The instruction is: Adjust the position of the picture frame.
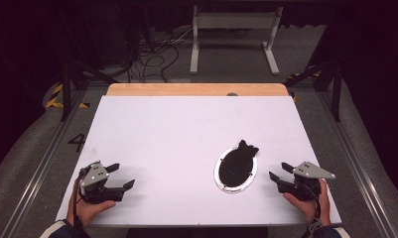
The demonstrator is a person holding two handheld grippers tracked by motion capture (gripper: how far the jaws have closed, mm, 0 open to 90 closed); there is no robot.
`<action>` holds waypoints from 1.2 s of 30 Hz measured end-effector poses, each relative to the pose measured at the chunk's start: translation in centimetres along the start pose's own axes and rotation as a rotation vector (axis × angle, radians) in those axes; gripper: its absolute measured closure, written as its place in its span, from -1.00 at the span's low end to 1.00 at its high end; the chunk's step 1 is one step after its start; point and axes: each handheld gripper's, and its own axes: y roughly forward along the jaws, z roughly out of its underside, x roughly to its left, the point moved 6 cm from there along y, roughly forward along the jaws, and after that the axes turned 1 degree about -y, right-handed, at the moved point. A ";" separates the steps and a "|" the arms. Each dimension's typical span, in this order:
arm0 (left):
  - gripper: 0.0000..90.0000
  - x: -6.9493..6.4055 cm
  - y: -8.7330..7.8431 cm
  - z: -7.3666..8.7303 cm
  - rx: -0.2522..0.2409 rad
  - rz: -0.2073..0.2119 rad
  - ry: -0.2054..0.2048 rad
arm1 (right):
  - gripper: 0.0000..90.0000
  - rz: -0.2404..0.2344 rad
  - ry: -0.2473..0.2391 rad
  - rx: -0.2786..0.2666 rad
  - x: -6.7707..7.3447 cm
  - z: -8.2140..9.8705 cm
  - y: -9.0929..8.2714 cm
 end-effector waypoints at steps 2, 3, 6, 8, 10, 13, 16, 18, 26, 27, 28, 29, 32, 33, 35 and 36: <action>-0.40 -0.5 0.3 -0.1 0.004 0.028 0.015 | 0.03 -0.001 -0.001 0.003 0.0 0.0 0.1; -0.29 -1.0 0.5 -0.2 0.016 0.044 0.029 | 0.10 -0.001 -0.002 0.006 -0.2 -0.1 0.2; 0.16 -2.4 0.9 -0.2 0.045 0.108 0.078 | 0.27 -0.012 0.007 0.025 -0.7 -0.2 0.7; 0.51 -3.6 1.0 -0.2 0.062 0.167 0.092 | 0.37 -0.015 0.022 0.034 -1.0 -0.4 1.1; 0.75 -4.0 1.2 -0.2 0.067 0.187 0.099 | 0.46 -0.020 0.029 0.036 -1.3 -0.6 1.5; 0.90 -5.3 1.9 -0.4 0.091 0.221 0.110 | 0.80 -0.021 0.031 0.054 -1.6 -1.1 2.3; 0.96 -6.7 2.4 -1.2 0.086 0.255 0.117 | 0.95 -0.045 0.034 0.092 -1.0 -1.2 3.4; 0.97 -7.7 3.1 -1.5 0.102 0.282 0.134 | 0.98 -0.058 0.019 0.114 -0.5 -1.3 4.1; 0.98 -13.4 6.6 -3.4 0.138 0.427 0.212 | 1.00 -0.025 0.013 0.083 -1.4 -4.1 6.6; 0.98 -14.6 7.4 -3.9 0.143 0.450 0.226 | 1.00 -0.019 0.010 0.077 -1.5 -4.4 6.9; 0.98 -15.2 7.9 -4.2 0.144 0.461 0.236 | 1.00 -0.028 0.017 0.078 -1.5 -4.9 7.7; 0.98 -15.9 8.4 -4.4 0.148 0.476 0.254 | 1.00 -0.028 0.010 0.079 -1.5 -5.2 8.0; 0.99 -18.1 10.1 -5.5 0.149 0.512 0.259 | 1.00 -0.026 0.001 0.090 -1.6 -6.0 9.6; 0.99 -18.5 10.4 -5.7 0.151 0.518 0.260 | 1.00 -0.027 0.012 0.095 -1.8 -6.2 10.1; 0.98 -19.7 11.4 -6.6 0.141 0.537 0.277 | 1.00 -0.011 0.010 0.110 -2.1 -6.2 10.8; 0.98 -19.7 11.4 -6.6 0.141 0.537 0.277 | 1.00 -0.011 0.010 0.110 -2.1 -6.2 10.8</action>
